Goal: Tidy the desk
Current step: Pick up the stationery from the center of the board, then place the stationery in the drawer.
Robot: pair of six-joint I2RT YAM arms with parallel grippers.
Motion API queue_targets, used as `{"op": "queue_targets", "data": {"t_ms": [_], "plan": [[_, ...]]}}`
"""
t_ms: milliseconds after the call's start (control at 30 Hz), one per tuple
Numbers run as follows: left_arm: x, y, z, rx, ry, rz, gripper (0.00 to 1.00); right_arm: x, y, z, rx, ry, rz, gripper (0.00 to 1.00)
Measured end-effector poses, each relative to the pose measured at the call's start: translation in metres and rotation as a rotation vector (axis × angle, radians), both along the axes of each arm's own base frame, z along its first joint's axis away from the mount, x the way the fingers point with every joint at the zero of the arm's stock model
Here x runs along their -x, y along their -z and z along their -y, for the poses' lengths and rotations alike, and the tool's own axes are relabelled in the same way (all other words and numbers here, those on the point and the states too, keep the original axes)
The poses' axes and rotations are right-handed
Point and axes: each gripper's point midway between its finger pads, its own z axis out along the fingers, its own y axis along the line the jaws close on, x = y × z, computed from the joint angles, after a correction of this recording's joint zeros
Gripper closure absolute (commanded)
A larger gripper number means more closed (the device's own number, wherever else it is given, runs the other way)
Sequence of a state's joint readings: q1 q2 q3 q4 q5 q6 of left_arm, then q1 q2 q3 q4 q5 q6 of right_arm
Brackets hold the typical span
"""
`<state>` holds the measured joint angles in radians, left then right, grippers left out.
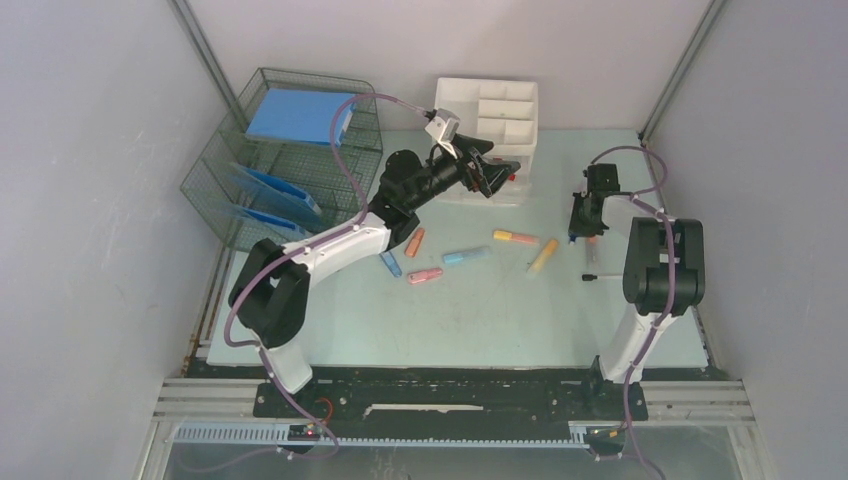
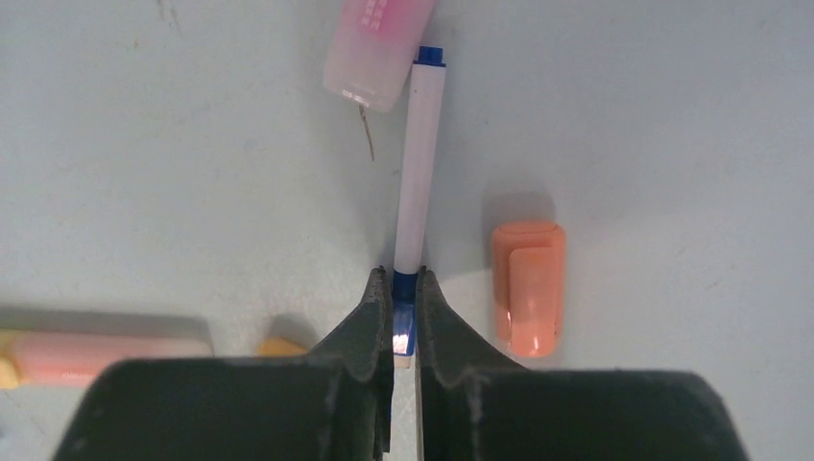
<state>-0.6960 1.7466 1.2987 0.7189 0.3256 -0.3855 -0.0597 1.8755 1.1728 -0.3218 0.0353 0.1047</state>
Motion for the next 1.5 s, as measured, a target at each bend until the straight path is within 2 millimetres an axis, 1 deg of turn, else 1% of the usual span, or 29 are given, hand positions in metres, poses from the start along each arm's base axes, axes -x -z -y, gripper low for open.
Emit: {"op": "queue_targets", "data": {"t_ms": [133, 233, 267, 400, 500, 567, 700, 867, 1067, 1167, 1267, 1333, 1400, 1500], "plan": [[0.003, 0.001, 0.004, 0.021, 0.029, -0.021, 0.0, 0.012, -0.002, -0.002, -0.05, -0.025, -0.032, 1.0], [0.004, 0.002, 0.007, 0.051, 0.051, -0.049, 0.0, 0.024, -0.015, -0.004, -0.12, -0.045, -0.032, 1.0], [0.004, 0.002, 0.008, 0.062, 0.056, -0.058, 0.0, 0.026, -0.021, -0.004, -0.142, -0.049, -0.024, 1.0], [0.003, 0.004, 0.013, 0.125, 0.084, -0.12, 0.0, 0.028, -0.06, 0.002, -0.243, -0.06, 0.072, 1.0], [0.005, 0.003, 0.016, 0.173, 0.109, -0.163, 0.0, 0.028, -0.083, 0.005, -0.289, -0.07, 0.137, 1.0], [0.005, 0.003, 0.017, 0.204, 0.124, -0.189, 0.0, 0.029, -0.097, 0.002, -0.323, -0.09, 0.175, 1.0], [0.005, 0.008, 0.022, 0.248, 0.151, -0.253, 0.01, 0.033, -0.126, -0.014, -0.395, -0.172, 0.243, 1.0], [0.005, 0.017, 0.03, 0.278, 0.179, -0.328, 0.02, 0.046, -0.165, -0.039, -0.48, -0.331, 0.337, 1.0], [0.008, 0.022, 0.045, 0.316, 0.218, -0.406, 0.05, 0.072, -0.216, -0.072, -0.546, -0.572, 0.477, 1.0], [0.009, 0.027, 0.051, 0.323, 0.233, -0.438, 0.07, 0.085, -0.237, -0.086, -0.553, -0.672, 0.542, 1.0], [0.011, 0.03, 0.056, 0.323, 0.243, -0.454, 0.11, 0.1, -0.252, -0.101, -0.57, -0.762, 0.591, 1.0], [0.013, 0.032, 0.059, 0.32, 0.247, -0.457, 0.14, 0.106, -0.258, -0.107, -0.585, -0.804, 0.609, 1.0], [0.015, 0.032, 0.062, 0.317, 0.253, -0.459, 0.2, 0.11, -0.26, -0.112, -0.601, -0.836, 0.617, 1.0], [0.018, 0.03, 0.068, 0.315, 0.267, -0.457, 0.23, 0.113, -0.261, -0.118, -0.615, -0.864, 0.617, 1.0]]}}
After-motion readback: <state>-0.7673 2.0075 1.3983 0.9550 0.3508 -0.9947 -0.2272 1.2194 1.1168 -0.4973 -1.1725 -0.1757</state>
